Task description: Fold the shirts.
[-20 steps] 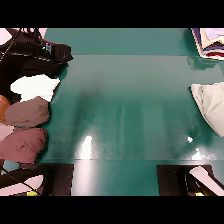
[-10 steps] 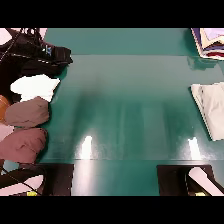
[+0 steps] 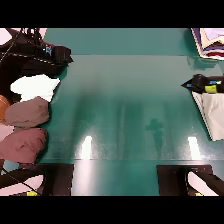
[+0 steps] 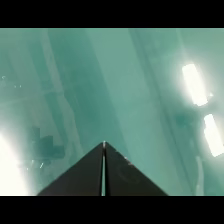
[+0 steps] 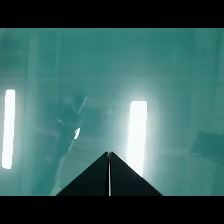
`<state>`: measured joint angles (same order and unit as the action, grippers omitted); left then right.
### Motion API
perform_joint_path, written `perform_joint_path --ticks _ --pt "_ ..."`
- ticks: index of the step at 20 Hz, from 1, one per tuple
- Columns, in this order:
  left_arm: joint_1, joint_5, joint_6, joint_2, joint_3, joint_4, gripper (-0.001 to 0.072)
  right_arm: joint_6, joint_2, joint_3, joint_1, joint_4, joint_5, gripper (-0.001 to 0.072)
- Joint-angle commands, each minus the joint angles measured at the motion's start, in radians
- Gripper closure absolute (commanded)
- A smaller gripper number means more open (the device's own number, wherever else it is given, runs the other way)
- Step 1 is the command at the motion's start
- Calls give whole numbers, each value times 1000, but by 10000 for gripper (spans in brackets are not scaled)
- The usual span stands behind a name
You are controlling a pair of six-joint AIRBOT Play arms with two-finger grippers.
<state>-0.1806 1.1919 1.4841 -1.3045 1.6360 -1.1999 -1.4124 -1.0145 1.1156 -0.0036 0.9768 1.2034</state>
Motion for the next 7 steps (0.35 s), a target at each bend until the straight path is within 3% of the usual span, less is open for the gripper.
perform_joint_path --ticks 1,7 --pt "0 -21 0 0 0 0 678 0 0 1 98 -6 -7 696" --pt "0 -56 0 0 0 0 678 0 0 1 100 -8 3 697"
